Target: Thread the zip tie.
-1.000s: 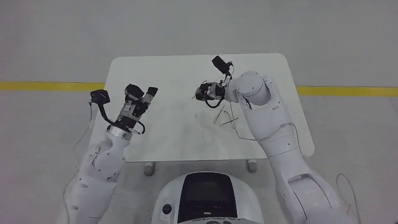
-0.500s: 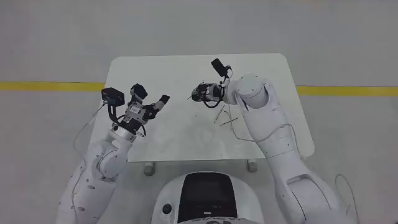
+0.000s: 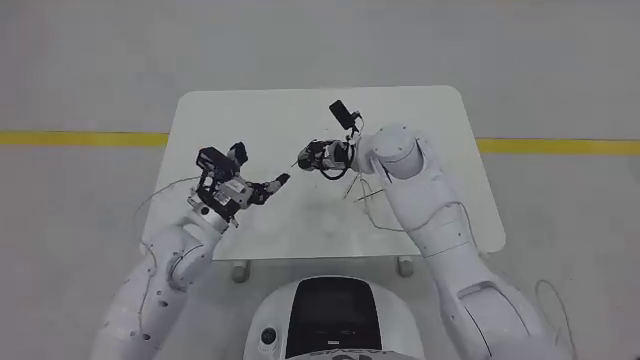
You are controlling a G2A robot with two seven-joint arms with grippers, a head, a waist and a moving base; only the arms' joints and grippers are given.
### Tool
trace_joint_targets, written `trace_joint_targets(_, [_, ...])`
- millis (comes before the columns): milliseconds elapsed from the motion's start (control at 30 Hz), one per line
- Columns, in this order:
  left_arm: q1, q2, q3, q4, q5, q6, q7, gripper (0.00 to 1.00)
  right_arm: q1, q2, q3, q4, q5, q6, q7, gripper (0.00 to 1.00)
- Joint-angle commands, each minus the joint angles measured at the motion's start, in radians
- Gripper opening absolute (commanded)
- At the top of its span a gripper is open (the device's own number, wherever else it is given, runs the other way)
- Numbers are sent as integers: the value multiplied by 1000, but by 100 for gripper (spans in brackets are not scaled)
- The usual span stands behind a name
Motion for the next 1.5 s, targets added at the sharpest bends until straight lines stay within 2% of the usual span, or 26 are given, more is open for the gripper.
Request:
trace_joint_targets(0, [-9,4,5,10,41,1,-2,100,4,0,-4,5,9,-2,0,0])
trace_joint_targets(200, [-9,4,5,10,41,1,-2,100,4,0,-4,5,9,-2,0,0])
trace_joint_targets(333, [-24,12,43,-2,-29,0,-16,100,-14,4,-9,-9,20,-28,-14,0])
trace_joint_targets(400, [-40,34,70,-13,-57,0,-39,100,-18,13,-4,-25,12,-48,4,0])
trace_joint_targets(667, [-103,138,152,29,-171,0,-16,100,-33,41,22,-62,32,-75,102,0])
trace_joint_targets(700, [-112,150,174,25,-200,0,-3,100,-33,44,24,-63,38,-76,114,0])
trace_joint_targets(733, [-126,169,211,17,-218,0,10,100,-33,48,27,-65,47,-78,130,0])
trace_joint_targets(767, [-135,181,233,10,-205,0,14,100,-33,50,29,-65,54,-82,143,0])
trace_joint_targets(1033, [-135,181,233,10,-205,0,14,100,-32,52,29,-64,58,-84,152,0])
trace_joint_targets(1133, [-142,178,232,35,-225,15,12,100,-35,52,29,-65,59,-86,144,0])
trace_joint_targets(1233, [-147,175,232,60,-238,0,39,100,-54,56,35,-79,93,-98,107,0])
trace_joint_targets(1467, [-160,167,250,115,-233,0,116,100,-73,69,48,-101,163,-136,97,0])
